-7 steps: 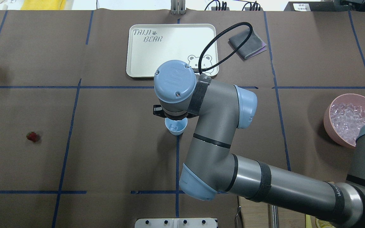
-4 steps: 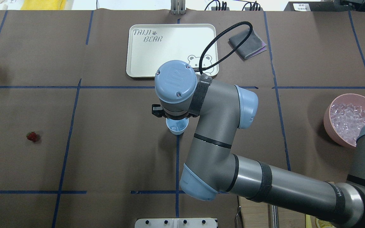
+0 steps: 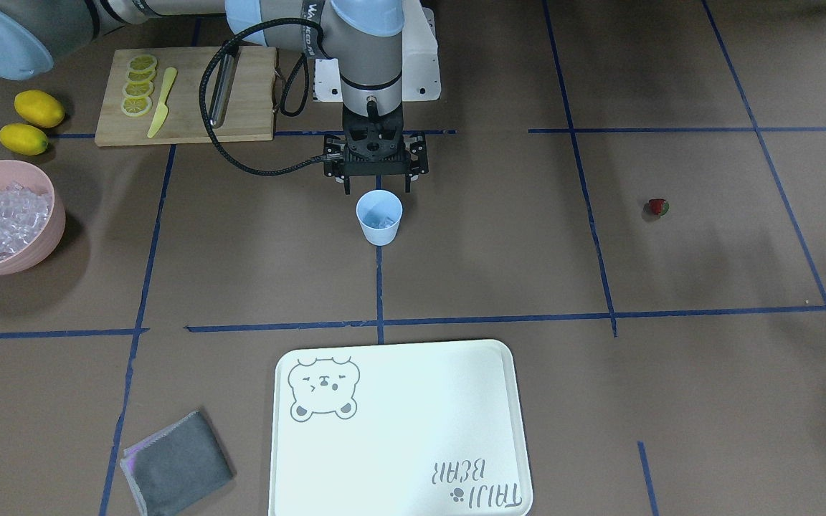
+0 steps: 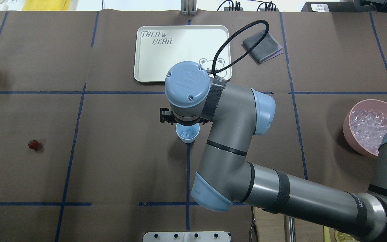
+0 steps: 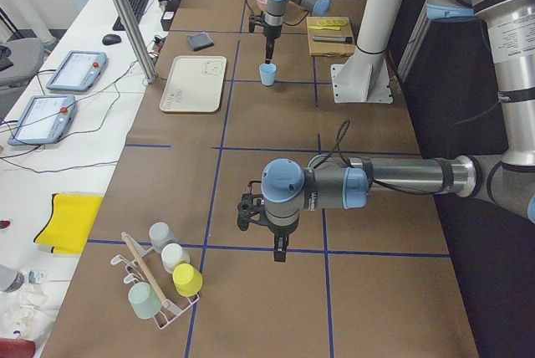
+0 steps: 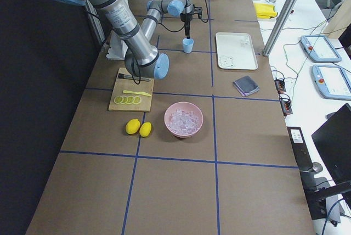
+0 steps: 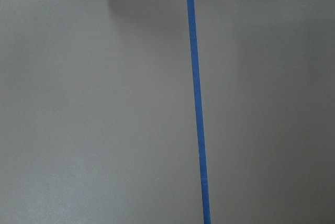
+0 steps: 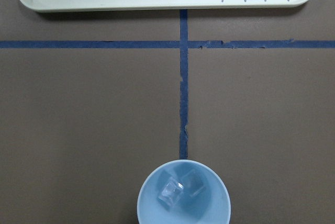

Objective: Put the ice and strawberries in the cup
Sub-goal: 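Move the right gripper back over the pink bowl of ice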

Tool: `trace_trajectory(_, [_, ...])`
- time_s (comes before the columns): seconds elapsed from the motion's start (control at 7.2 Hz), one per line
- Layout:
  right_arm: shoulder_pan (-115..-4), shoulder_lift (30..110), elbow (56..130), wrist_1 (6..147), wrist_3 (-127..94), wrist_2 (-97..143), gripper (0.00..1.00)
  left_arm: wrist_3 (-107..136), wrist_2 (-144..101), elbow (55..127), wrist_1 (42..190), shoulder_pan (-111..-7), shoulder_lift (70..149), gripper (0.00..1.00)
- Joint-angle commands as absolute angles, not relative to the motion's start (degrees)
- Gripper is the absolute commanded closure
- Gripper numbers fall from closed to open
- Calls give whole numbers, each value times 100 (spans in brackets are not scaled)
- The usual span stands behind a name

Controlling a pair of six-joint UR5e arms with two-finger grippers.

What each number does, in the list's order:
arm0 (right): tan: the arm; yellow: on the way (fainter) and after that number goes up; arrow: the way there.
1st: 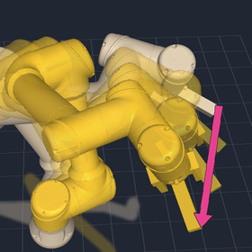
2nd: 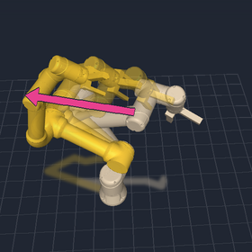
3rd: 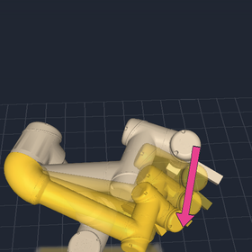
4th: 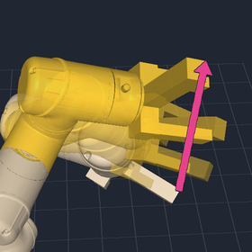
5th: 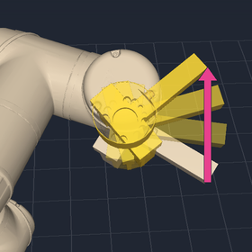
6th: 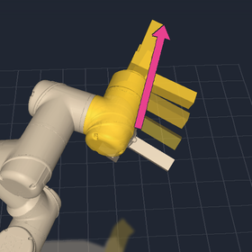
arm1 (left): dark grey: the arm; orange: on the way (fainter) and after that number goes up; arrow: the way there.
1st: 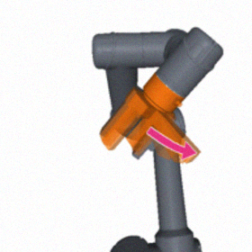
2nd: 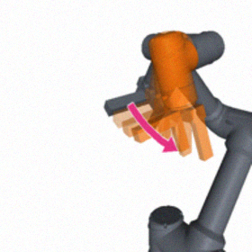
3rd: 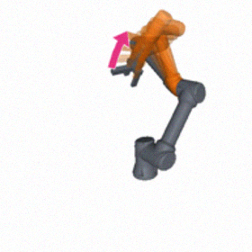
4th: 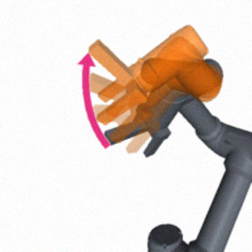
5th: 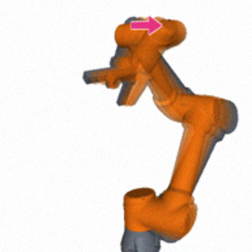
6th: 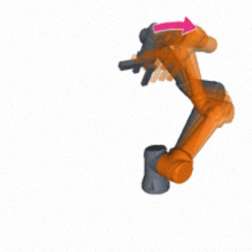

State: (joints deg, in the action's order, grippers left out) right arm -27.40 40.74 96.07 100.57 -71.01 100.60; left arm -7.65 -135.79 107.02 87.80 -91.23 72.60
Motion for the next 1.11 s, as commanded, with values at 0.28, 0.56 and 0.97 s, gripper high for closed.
trace_trajectory(0.28, [-3549,5541,10913,10037,-5578,10862,0,-765,-13579,10696,8780,-9114,7260,0])
trace_trajectory(0.56, [-3996,6263,11362,10020,-4645,10994,0,-765,-13579,10688,8780,-9114,7260,0])
trace_trajectory(0.97, [-5067,7947,11479,8682,-3195,11853,0,-765,-13579,10696,8789,-9114,7260,0])
